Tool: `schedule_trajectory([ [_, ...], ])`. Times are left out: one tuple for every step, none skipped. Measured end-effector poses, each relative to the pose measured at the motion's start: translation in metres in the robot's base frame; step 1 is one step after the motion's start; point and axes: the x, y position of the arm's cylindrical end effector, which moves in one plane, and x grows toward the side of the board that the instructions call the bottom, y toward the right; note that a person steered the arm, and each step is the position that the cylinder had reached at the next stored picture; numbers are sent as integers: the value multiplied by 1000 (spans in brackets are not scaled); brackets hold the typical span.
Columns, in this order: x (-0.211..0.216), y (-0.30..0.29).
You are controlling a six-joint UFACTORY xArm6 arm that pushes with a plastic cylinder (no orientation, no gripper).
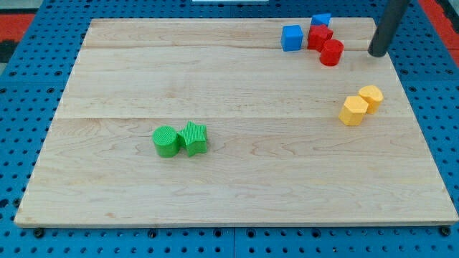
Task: Separate blue blocks and red star from red circle
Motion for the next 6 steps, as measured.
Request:
schedule_trajectory([
  [-48,-21],
  [-88,-40],
  [-83,-123],
  [-74,-225],
  [-79,-177],
  [-72,-74],
])
